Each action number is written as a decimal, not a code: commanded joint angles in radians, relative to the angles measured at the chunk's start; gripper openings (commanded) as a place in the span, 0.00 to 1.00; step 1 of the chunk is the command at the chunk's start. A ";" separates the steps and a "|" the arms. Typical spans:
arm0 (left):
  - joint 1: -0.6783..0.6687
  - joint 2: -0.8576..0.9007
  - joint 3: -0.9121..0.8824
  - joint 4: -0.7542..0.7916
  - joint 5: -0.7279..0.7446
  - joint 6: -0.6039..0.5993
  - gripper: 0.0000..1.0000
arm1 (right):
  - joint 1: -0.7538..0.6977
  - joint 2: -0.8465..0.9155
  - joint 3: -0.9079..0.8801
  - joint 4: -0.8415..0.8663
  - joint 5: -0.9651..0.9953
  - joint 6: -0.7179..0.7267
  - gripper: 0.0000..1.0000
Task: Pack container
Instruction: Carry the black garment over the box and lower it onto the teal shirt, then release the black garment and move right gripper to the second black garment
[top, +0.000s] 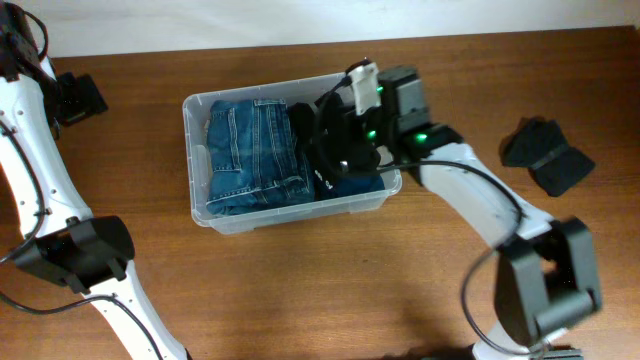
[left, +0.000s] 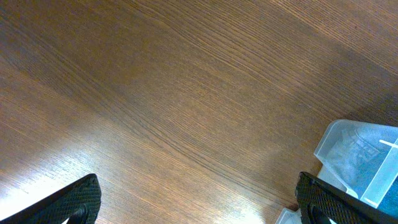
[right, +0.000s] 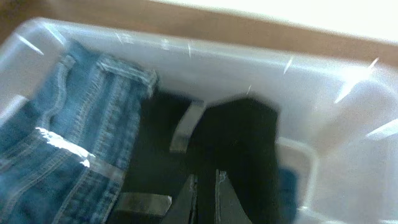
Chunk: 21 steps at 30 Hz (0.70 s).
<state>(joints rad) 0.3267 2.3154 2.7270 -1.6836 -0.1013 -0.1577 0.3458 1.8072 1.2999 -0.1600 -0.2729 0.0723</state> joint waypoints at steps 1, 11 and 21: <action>0.002 -0.004 0.015 -0.001 0.003 -0.006 0.99 | 0.056 0.111 0.013 0.006 0.068 0.123 0.04; 0.002 -0.004 0.015 -0.001 0.004 -0.006 0.99 | 0.063 0.170 0.014 -0.030 0.076 0.170 0.04; 0.002 -0.004 0.015 -0.001 0.004 -0.006 0.99 | -0.080 -0.095 0.211 -0.340 0.076 0.169 0.99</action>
<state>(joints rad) 0.3267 2.3154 2.7270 -1.6836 -0.1009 -0.1577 0.3347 1.8191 1.4349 -0.4568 -0.2161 0.2371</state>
